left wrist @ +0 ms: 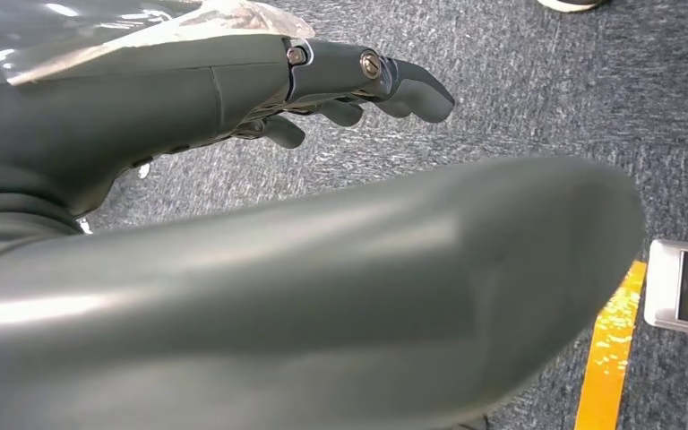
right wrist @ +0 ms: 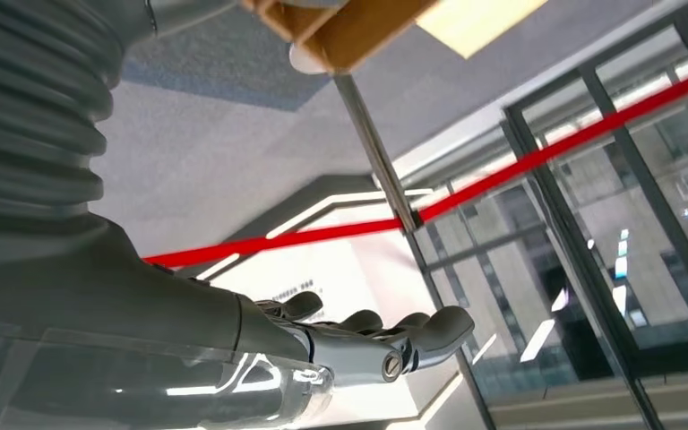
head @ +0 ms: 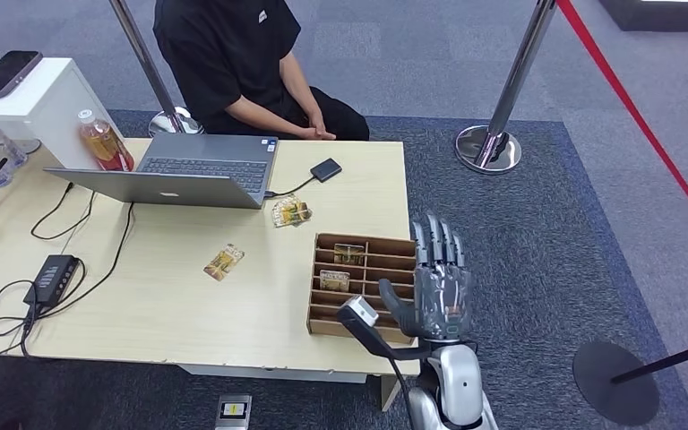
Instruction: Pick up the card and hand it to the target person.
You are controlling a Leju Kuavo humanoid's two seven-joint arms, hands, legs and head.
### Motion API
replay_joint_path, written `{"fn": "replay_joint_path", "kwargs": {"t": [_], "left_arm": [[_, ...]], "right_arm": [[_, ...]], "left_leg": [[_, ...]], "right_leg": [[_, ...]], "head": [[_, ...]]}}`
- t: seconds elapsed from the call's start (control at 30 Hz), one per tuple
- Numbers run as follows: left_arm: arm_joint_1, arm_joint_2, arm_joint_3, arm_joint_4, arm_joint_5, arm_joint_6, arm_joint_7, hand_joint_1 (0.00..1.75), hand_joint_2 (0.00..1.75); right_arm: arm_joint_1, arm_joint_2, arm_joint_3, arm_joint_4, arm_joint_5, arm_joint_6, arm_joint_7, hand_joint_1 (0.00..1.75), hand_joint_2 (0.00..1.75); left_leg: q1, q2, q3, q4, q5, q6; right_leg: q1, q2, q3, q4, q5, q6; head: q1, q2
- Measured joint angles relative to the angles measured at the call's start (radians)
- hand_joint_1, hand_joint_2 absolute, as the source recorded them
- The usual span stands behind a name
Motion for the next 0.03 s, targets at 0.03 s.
{"fn": "replay_joint_path", "kwargs": {"t": [0.03], "left_arm": [[0.000, 0.000, 0.000, 0.000, 0.000, 0.000, 0.000, 0.00, 0.00]], "right_arm": [[-0.001, -0.001, 0.003, 0.004, -0.001, 0.002, 0.003, 0.12, 1.75]], "left_leg": [[0.000, 0.000, 0.000, 0.000, 0.000, 0.000]], "right_leg": [[0.000, 0.000, 0.000, 0.000, 0.000, 0.000]], "head": [[0.000, 0.000]]}}
